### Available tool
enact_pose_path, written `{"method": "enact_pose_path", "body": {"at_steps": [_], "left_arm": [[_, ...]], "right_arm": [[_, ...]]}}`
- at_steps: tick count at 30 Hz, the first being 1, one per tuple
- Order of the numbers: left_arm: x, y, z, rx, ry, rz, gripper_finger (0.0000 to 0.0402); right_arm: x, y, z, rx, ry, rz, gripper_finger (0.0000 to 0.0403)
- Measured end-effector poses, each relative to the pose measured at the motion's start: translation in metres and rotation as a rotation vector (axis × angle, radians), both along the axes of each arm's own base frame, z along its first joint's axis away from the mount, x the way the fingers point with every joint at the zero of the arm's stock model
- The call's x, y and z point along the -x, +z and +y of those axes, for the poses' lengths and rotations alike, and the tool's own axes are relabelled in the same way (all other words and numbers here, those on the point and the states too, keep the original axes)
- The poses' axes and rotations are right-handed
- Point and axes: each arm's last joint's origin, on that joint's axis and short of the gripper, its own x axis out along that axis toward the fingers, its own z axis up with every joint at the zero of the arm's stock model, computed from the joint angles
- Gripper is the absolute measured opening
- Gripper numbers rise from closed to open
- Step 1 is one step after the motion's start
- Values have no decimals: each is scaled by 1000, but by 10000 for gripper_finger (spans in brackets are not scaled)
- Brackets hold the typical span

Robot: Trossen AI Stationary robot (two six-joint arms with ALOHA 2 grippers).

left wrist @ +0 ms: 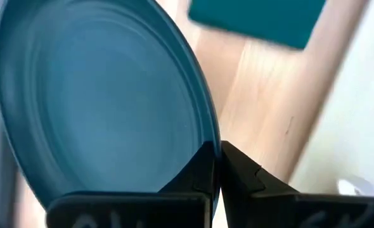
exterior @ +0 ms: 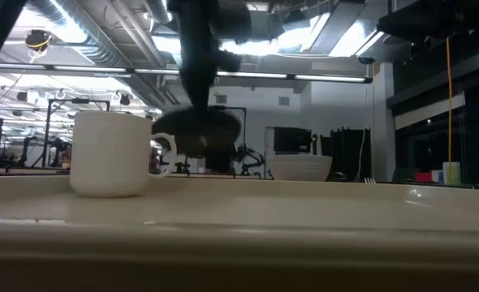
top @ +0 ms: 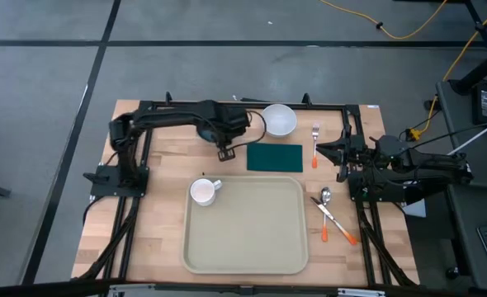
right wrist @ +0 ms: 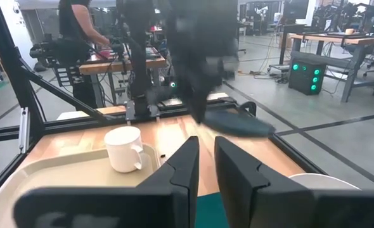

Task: Set up tray
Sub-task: Put the black plate on the white tray at the bottom right of the white mug

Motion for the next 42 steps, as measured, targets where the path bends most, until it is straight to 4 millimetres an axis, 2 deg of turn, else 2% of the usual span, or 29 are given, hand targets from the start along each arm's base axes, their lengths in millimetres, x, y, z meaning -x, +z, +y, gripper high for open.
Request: {"method": "enact_pose_path", "body": {"at_steps": [8, 12, 16, 21, 29, 34, 38, 42], "left_arm": [[33, 79, -43, -83, -100, -116, 1], [46, 102, -75, -59, -201, -201, 1], [53, 112, -107, -19, -268, -254, 1], [52, 111, -156, 29, -332, -292, 1], [25, 95, -232, 177, -308, -464, 2], [11, 70, -281, 199, -347, -487, 2], [9, 42, -306, 209, -308, -396, 2], [13, 18, -324, 179, -274, -295, 2]], "right_arm": [[0, 0, 0, -5, -18, 1, 58], [0, 0, -2, -24, -59, -4, 58], [1, 0, -2, -29, -71, -6, 58], [1, 0, -2, -51, -72, -9, 58], [1, -6, -1, -56, -46, 51, 58], [1, -10, -1, -80, -48, 86, 58], [1, -11, 0, -121, -26, 81, 58], [1, -10, 1, -137, 32, 76, 58]]}}
